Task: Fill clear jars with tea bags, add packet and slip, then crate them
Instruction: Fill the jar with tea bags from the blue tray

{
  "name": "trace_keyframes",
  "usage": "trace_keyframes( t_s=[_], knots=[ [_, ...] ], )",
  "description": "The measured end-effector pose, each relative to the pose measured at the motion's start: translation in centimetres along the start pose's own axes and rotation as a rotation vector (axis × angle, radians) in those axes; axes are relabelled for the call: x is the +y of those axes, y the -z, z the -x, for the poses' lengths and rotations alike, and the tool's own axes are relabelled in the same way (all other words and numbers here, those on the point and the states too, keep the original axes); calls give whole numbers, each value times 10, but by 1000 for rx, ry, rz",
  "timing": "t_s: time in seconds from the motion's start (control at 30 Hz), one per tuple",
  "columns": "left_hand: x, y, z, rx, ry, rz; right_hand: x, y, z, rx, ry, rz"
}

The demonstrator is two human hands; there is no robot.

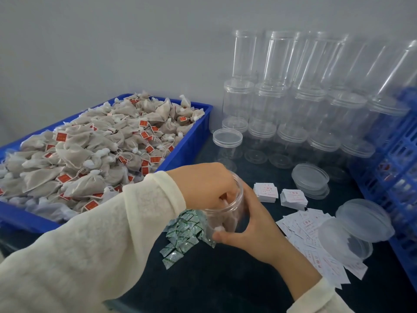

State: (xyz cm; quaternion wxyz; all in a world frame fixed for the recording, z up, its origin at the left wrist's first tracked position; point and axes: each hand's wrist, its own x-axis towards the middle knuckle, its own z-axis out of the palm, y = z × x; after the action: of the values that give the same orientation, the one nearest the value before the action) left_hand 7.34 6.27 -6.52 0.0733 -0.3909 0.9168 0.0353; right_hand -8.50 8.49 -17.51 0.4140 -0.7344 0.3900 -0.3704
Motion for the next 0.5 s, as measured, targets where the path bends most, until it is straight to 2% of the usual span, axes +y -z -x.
trace_keyframes(
  t_s=[0.07,0.23,0.4,0.5],
  knots=[
    [1,-1,-6,-42,-11,-43,0,-1,0,-9,-10,-8],
    [2,0,-9,-19,-13,-6,0,-1,1,13,-10,-28],
    [7,0,-13,-31,87,-19,0,1,1,10,4,-26],
    [7,7,-12,-33,85,-26,-2,4,2,17,3,-9]
  ],
)
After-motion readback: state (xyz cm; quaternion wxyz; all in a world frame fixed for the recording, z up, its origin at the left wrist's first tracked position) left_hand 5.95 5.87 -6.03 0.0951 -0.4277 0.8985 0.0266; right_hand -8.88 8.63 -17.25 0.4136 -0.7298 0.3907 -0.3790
